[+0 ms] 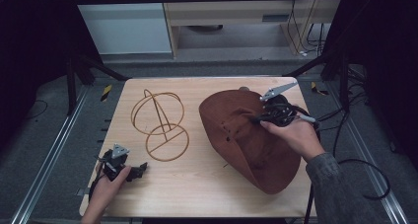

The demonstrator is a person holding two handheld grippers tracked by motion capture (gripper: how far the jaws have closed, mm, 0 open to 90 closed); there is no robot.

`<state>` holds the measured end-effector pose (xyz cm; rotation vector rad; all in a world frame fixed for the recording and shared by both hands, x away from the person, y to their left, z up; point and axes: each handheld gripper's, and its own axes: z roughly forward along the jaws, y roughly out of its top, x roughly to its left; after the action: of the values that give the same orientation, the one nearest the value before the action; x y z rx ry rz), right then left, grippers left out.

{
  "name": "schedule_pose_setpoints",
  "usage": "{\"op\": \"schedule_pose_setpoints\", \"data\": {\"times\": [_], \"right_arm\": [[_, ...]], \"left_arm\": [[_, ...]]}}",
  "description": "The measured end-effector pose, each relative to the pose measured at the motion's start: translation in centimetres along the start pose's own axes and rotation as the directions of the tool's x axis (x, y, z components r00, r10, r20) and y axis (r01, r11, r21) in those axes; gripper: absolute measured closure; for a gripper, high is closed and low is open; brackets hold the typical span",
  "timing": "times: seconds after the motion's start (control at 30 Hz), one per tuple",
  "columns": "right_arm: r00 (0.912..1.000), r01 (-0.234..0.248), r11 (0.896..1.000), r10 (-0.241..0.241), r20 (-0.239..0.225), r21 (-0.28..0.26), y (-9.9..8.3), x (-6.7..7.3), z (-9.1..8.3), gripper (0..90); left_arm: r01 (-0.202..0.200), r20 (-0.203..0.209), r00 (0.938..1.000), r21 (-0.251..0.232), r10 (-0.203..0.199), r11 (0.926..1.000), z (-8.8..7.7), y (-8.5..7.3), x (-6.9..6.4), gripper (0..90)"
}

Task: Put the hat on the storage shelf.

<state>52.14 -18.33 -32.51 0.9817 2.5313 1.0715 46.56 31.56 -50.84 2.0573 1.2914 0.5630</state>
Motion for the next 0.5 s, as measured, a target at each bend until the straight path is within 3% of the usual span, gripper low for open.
{"op": "schedule_pose_setpoints", "data": {"times": [0.17,0.3,0.5], "right_arm": [[1.0000,0.003,0.999,-0.003,0.003,-0.039,0.2,0.7,-0.9,89.2],[1.0000,0.004,0.995,-0.004,0.006,-0.102,0.1,1.7,-1.8,89.2],[0.9998,0.017,0.990,-0.016,0.010,-0.143,0.1,2.8,-2.4,89.2]], "left_arm": [[0.000,0.000,1.0000,0.000,0.000,1.0000,0.0,0.0,0.0,0.0],[0.002,0.000,1.0000,-0.002,-0.002,1.0000,0.0,0.0,0.0,0.0],[0.003,0.000,1.0000,-0.003,-0.003,1.0000,0.0,0.0,0.0,0.0]]}}
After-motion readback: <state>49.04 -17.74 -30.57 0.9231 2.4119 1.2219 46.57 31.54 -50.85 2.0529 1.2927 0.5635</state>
